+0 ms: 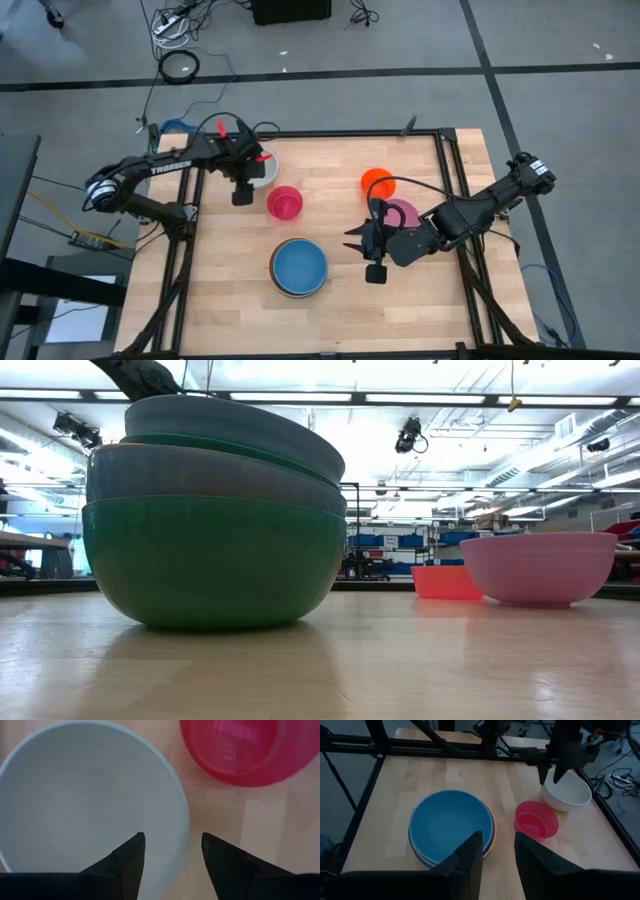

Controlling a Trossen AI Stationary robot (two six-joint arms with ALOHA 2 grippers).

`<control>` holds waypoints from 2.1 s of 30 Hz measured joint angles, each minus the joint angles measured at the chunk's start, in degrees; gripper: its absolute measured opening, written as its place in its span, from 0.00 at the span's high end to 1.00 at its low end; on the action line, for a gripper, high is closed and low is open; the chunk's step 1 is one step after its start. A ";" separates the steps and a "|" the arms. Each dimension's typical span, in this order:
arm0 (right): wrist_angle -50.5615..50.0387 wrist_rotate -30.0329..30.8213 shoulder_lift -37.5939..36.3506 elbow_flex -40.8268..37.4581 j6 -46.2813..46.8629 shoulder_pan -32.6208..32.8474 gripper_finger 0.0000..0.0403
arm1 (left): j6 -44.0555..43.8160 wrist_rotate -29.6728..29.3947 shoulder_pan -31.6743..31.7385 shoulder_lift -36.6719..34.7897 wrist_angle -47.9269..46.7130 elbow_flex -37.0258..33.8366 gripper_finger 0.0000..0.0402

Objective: Nest bowls inside each other
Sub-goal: Stack the gray bowl on top of the the blue bowl

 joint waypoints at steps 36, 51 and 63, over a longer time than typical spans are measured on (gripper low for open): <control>-0.94 -0.02 0.02 0.00 1.12 0.24 0.75 | -1.72 2.49 0.92 2.96 9.29 -5.61 0.95; -0.98 0.00 0.02 0.00 1.03 0.15 0.75 | -4.52 0.60 -1.09 3.58 4.81 -0.15 0.99; -1.44 0.22 0.02 0.00 0.99 -0.07 0.76 | -4.96 -5.33 -3.83 2.86 -0.44 5.14 0.99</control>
